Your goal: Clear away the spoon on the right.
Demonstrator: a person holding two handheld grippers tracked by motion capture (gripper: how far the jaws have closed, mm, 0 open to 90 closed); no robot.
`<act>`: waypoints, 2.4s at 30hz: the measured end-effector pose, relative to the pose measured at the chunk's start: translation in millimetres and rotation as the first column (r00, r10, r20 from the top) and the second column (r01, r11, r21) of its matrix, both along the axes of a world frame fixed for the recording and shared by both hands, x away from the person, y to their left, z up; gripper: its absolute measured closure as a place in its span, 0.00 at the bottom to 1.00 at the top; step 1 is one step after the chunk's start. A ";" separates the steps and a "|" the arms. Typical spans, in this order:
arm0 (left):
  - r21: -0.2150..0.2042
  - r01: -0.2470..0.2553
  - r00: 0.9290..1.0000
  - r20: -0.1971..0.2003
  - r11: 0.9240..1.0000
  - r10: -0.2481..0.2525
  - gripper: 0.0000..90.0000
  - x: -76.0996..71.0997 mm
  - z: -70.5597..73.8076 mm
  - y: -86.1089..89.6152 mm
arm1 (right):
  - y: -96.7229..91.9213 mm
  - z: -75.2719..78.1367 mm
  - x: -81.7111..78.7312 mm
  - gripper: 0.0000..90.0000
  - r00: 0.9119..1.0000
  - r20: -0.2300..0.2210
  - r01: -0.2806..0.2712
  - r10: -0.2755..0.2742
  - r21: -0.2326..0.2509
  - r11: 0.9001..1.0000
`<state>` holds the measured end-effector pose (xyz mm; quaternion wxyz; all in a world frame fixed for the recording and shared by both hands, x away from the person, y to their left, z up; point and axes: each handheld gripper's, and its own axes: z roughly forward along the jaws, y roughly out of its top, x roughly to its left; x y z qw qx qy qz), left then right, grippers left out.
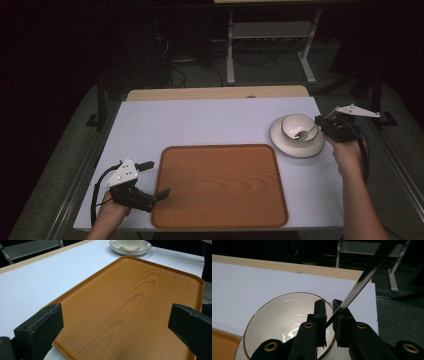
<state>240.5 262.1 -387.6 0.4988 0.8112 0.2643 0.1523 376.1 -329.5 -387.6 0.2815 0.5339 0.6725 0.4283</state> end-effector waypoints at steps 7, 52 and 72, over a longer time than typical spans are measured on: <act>-0.002 0.002 1.000 0.000 1.000 -0.002 0.00 0.0 0.1 -0.4 | 0.9 2.9 -2.5 0.94 1.000 0.017 -0.019 0.019 0.003 1.000; -0.010 -0.002 1.000 0.011 1.000 0.002 0.00 -0.2 1.3 1.9 | 39.6 60.0 -29.5 0.98 0.969 0.118 -0.208 0.216 -0.073 0.975; -0.010 0.000 1.000 0.018 1.000 0.000 0.00 -1.3 2.3 2.0 | 82.3 68.3 -53.6 0.98 0.891 0.050 -0.442 0.451 -0.128 0.888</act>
